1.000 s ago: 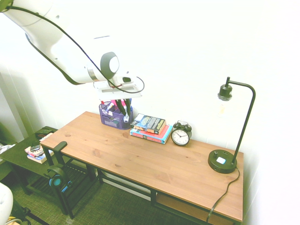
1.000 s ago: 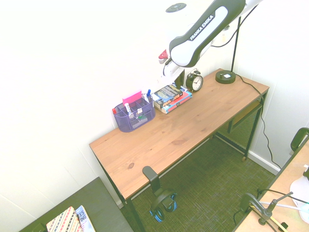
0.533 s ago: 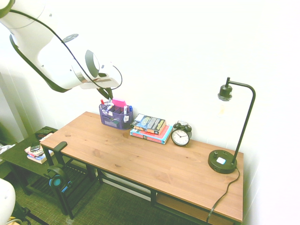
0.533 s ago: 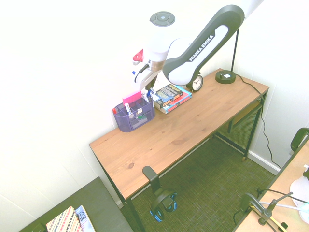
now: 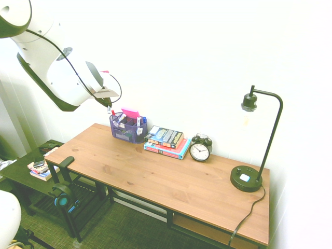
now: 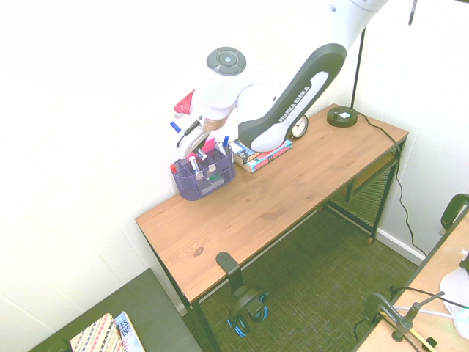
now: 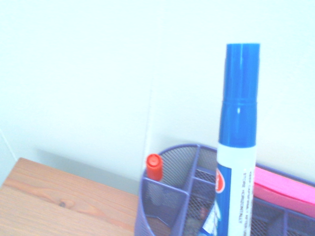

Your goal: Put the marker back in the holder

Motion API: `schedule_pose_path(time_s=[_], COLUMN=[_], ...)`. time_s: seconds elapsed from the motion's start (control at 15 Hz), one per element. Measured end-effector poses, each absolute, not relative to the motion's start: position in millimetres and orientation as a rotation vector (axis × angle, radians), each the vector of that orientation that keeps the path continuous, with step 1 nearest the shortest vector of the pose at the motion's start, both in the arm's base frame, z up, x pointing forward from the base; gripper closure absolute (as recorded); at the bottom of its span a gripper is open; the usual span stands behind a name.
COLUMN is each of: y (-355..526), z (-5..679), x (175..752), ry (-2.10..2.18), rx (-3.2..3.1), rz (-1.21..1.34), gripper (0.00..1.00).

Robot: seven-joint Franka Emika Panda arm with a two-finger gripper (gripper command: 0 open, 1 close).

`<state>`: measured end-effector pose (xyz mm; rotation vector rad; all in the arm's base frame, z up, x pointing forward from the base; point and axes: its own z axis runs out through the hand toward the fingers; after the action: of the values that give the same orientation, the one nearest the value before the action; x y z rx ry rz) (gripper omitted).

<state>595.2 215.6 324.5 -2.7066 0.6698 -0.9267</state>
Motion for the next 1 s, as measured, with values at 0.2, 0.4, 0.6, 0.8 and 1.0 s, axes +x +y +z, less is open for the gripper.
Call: schedule_pose_path(time_s=[0.2,0.4,0.6,0.8,1.0], y=[228,231,234,230,228], z=[310,289,263,250,250], x=[622,645,657,662,663], ry=[0.64,0.627,0.62,0.636,0.652], rx=[-2.681,-2.662,-2.664,-2.659,-2.65], rz=[-0.949,-0.96,-0.948,-0.932,-0.919], gripper=[1.0,1.0,1.0,0.0,0.0])
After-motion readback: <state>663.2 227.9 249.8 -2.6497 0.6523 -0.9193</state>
